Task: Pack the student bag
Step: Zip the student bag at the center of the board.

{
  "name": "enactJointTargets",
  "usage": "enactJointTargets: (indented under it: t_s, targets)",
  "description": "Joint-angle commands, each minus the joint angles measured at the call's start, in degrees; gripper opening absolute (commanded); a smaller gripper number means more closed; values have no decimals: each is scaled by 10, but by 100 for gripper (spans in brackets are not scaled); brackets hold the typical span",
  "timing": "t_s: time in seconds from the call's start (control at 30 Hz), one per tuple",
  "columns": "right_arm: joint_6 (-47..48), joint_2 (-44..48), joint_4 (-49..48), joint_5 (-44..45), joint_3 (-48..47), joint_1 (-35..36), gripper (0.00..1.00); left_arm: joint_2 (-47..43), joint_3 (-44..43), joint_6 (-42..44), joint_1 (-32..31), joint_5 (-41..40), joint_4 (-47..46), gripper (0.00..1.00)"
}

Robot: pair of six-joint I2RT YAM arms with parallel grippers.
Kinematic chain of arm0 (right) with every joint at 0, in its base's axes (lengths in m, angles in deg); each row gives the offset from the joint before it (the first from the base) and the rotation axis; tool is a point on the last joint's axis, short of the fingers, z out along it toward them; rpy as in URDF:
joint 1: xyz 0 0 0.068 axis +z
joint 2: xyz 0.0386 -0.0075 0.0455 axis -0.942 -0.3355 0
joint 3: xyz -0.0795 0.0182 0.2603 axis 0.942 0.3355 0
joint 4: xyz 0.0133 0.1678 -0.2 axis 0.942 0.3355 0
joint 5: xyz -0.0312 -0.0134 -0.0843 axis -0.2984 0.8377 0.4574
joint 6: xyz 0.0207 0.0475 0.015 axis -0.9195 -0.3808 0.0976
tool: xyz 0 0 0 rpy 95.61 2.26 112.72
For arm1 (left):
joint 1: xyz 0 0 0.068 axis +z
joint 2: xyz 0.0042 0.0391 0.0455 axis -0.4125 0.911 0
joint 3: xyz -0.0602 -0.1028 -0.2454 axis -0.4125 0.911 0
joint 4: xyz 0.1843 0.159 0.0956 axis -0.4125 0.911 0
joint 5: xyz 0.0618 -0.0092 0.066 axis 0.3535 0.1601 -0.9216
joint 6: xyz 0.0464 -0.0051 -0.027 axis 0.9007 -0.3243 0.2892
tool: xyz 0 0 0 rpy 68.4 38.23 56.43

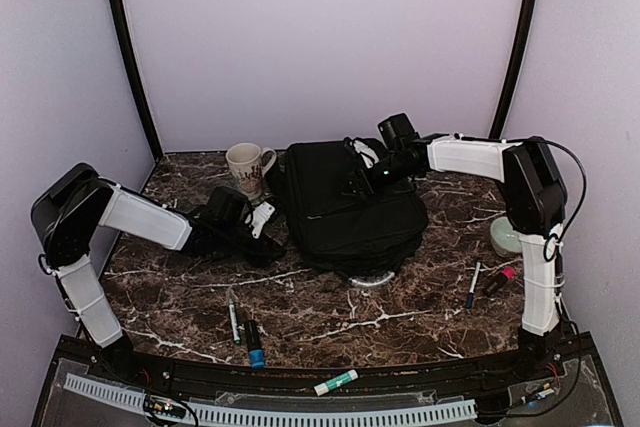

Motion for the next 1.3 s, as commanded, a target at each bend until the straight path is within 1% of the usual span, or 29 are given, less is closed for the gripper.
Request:
enactJointTargets:
  t_s: [0.0,0.1,0.3,0.43,0.53,0.77,0.83,1.0,1.1,1.23,1.27]
  targets:
    - [-3,-43,64,78,35,-28,67,12,-22,23,27,31,-62,52]
    - [-1,-46,65,70,36,-28,67,38,-47,27,41,38,-52,51]
    - [1,-48,64,60,38,-28,66,70,-66,14,69,99,-81,45]
    - [2,-48,65,58,39,-28,66,89,-87,24,75,129,-74,42]
    - [1,-48,65,56,38,-28,66,98,-97,30,77,155,-70,42]
    - [1,-51,64,52,40,-28,66,113,-112,40,77,171,-66,36]
    - [1,-52,65,51,39,-28,66,114,-110,42,77,176,-68,32]
    - [-1,-54,65,46,39,-28,66,114,-88,43,77,174,-103,17]
    - [-1,-57,66,43,38,-28,65,110,-81,37,77,170,-108,9]
    - [-4,-60,67,40,38,-28,65,94,-59,22,77,163,-113,1]
    - [-5,-60,67,40,38,-28,65,88,-47,18,76,161,-116,0]
